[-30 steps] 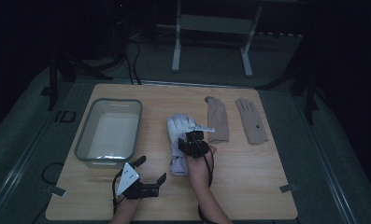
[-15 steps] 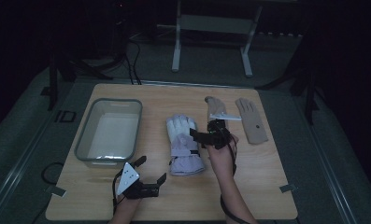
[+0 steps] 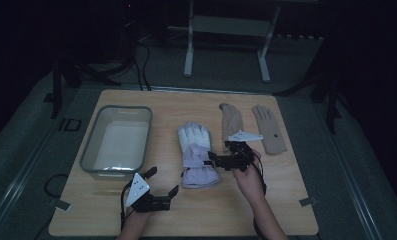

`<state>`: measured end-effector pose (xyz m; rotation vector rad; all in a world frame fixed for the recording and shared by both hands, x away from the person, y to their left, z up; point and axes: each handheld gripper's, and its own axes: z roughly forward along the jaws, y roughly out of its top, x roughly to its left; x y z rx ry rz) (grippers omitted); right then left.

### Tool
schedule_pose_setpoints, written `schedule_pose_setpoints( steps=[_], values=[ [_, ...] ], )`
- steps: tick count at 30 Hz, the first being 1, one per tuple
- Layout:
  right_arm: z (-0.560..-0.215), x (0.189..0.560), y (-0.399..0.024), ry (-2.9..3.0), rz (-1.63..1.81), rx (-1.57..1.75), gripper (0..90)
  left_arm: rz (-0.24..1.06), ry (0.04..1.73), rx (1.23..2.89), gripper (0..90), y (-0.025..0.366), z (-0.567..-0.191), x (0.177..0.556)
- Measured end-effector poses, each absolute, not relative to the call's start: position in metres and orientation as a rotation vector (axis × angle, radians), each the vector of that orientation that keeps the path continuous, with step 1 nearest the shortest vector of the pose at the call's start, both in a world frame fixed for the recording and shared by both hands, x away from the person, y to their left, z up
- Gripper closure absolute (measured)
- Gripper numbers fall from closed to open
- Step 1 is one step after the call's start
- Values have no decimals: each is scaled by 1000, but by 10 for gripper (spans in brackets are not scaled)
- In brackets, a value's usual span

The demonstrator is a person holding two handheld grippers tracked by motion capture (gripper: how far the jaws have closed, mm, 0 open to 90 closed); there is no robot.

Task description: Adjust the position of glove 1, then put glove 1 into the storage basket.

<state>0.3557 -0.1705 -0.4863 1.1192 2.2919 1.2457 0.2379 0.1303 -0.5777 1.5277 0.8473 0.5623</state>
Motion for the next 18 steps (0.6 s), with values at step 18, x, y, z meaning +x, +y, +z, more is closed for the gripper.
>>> schedule_pose_setpoints(
  steps=[18],
  values=[
    [-460,369,-170,2349,1289,1095,137,262,894,1656,9,111,-533,261]
  ],
)
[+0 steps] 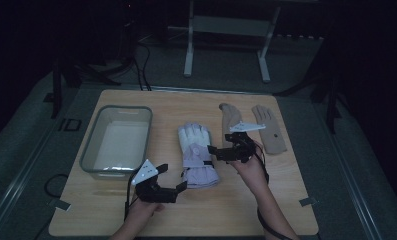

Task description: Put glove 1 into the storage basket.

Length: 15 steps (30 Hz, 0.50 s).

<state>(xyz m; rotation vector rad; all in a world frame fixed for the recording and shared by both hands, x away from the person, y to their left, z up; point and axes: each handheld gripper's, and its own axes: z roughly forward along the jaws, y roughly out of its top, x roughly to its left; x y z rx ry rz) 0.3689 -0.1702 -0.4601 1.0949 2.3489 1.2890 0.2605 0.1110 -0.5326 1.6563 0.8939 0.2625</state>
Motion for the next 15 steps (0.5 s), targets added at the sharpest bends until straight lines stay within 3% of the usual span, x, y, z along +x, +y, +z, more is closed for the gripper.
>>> schedule_pose_setpoints(
  steps=[4,6,8,14,15],
  values=[
    [-457,373,-159,2398,1293,1066,140,316,891,1734,9,98,-514,273],
    [-458,378,-157,2381,1329,1088,210,345,897,1777,9,93,-509,279],
    [-460,385,-155,2357,1312,1132,223,377,912,1830,9,86,-506,284],
    [-477,398,-148,2406,1210,1187,222,352,992,1905,10,77,-517,296],
    [-482,400,-148,2408,1210,1207,221,362,1016,1904,51,76,-520,297]
  ],
)
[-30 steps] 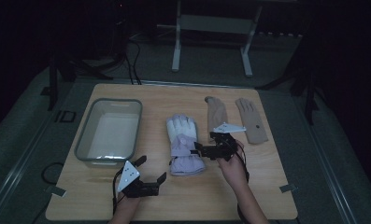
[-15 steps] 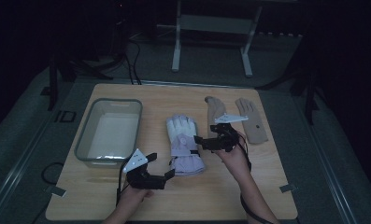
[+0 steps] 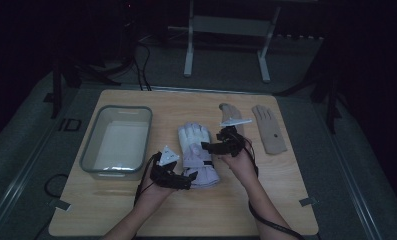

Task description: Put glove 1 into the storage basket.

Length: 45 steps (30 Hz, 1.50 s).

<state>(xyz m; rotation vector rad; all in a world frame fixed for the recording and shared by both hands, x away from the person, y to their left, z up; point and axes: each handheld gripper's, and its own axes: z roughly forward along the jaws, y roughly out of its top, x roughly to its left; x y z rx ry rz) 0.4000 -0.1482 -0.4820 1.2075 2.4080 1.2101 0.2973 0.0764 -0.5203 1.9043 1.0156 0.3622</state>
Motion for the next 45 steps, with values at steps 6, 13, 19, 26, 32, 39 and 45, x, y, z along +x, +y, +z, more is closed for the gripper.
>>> schedule_pose_setpoints(
  steps=[6,13,19,26,32,39,45],
  values=[
    [-505,403,-146,2472,1256,1304,137,303,1091,1913,137,74,-537,310],
    [-528,407,-144,2534,1054,1317,157,237,1135,1936,137,73,-546,314],
    [-542,408,-149,2581,1069,1454,293,198,1154,1937,138,73,-554,313],
    [-544,404,-150,2639,1142,1392,580,139,1164,1952,143,72,-558,316],
    [-540,397,-144,2600,1073,1327,705,60,1196,1939,223,71,-562,317],
    [-539,395,-142,2578,1065,1332,756,0,1172,1945,499,73,-562,317],
    [-537,393,-141,2554,1083,1357,784,17,1154,1958,696,73,-557,315]
  ],
)
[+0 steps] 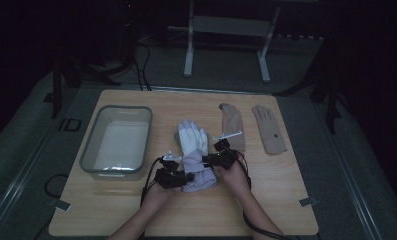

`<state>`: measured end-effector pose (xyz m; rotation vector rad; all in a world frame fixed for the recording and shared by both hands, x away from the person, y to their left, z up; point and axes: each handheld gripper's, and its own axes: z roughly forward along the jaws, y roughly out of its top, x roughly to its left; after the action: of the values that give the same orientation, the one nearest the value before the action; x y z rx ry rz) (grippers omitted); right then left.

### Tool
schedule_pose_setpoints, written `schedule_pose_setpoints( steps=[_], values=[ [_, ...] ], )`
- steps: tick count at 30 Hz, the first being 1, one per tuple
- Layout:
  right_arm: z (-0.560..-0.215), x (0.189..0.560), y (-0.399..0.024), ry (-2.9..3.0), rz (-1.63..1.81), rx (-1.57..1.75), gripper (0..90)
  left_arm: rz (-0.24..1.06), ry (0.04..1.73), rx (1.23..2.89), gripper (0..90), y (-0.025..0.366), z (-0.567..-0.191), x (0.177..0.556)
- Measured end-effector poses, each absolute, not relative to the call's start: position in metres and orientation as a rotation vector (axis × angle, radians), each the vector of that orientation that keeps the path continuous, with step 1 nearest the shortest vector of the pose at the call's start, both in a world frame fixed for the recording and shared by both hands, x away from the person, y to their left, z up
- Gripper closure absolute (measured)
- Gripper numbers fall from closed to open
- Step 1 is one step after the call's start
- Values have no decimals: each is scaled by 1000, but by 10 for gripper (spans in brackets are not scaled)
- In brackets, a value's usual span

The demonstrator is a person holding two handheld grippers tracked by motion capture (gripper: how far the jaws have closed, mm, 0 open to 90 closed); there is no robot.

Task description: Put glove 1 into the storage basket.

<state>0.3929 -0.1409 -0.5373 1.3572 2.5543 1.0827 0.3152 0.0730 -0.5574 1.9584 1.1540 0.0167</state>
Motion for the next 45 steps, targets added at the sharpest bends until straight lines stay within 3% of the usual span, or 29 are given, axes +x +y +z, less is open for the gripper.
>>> schedule_pose_setpoints(
  steps=[6,33,45],
  values=[
    [-528,390,-144,2520,1134,1361,790,74,1117,1991,726,73,-548,316],
    [-462,382,-136,2416,1255,1272,791,93,1043,1969,729,95,-486,322],
    [-428,384,-114,2385,1307,1213,791,127,1017,1961,728,121,-453,327]
  ],
)
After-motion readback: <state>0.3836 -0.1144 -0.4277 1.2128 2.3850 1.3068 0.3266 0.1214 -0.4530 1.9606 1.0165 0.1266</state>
